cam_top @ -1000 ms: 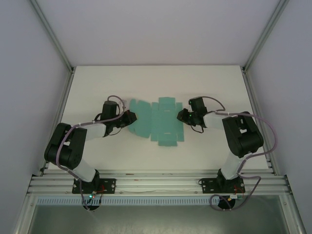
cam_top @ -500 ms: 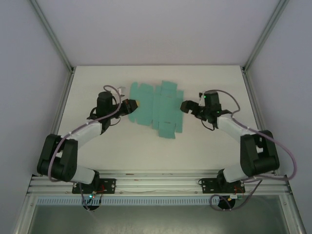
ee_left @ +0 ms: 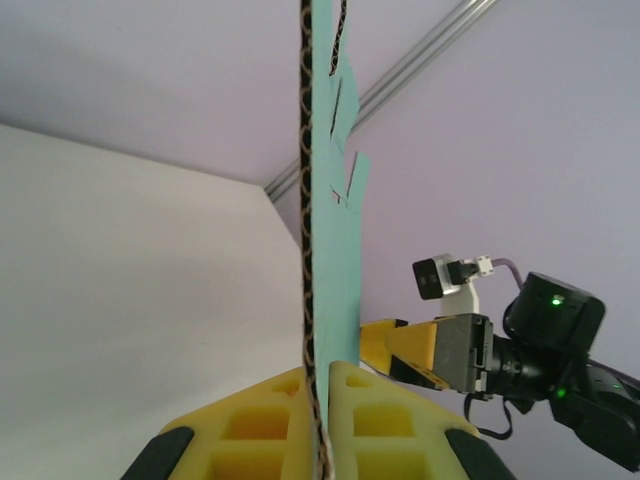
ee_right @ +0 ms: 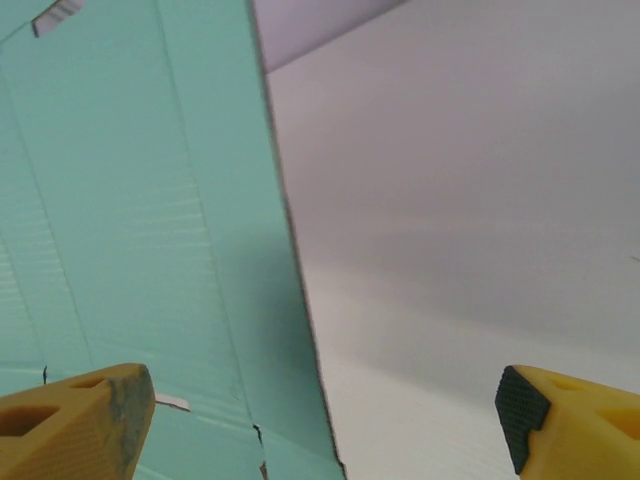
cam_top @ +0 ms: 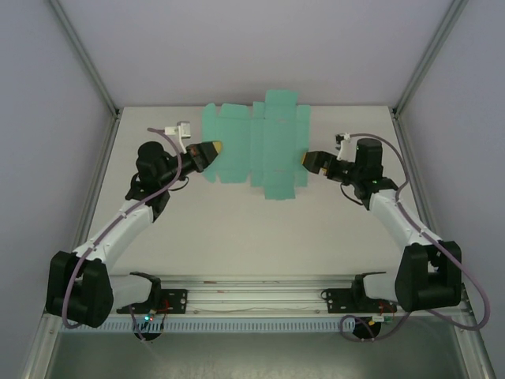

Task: Assemble paper box

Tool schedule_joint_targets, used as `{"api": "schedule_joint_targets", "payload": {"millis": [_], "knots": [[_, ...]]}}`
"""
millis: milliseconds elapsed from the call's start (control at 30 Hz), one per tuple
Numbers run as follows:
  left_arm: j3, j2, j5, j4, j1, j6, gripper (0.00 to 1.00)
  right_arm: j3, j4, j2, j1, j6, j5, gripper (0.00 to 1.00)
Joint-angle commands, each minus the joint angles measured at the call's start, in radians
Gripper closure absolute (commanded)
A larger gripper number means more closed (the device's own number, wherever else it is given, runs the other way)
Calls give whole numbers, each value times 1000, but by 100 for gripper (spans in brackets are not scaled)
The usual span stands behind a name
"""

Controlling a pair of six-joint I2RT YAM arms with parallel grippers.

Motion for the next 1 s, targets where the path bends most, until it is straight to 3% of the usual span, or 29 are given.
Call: {"api": "schedule_joint_targets", "payload": {"millis": [0, 67, 233, 367, 500, 567, 600, 633, 667, 833, 900, 967], "knots": [[24, -16, 66, 120, -2, -66, 100, 54, 84, 10, -4, -14, -120, 20], [21, -25, 63, 107, -1, -56, 100, 69, 86, 25, -6, -17, -132, 39], [1, -42, 51, 108, -2, -52, 100, 84, 153, 70, -6, 3, -256, 59], [-5, -45, 27, 99, -2, -49, 100, 99, 155, 89, -6, -12, -326, 82], [-21, -55, 4, 97, -2, -40, 100, 98, 131, 76, -6, -74, -354, 100], [-17, -57, -33, 41, -2, -22, 100, 100, 95, 70, -6, -109, -323, 100], [-5, -62, -67, -33, -1, 12, 73, 106, 56, 66, -6, -139, -310, 100], [12, -67, -118, -131, -1, 52, 32, 114, 2, 63, -5, -180, -292, 100], [29, -73, -192, -238, -1, 94, 0, 123, -61, 63, -2, -225, -254, 100], [57, -99, -622, -633, -2, 190, 0, 154, -351, 90, 28, -445, -61, 100], [63, -101, -695, -714, -2, 200, 0, 160, -420, 114, 59, -520, 59, 100], [61, -97, -679, -733, -1, 208, 0, 168, -455, 146, 102, -587, 198, 100]]}}
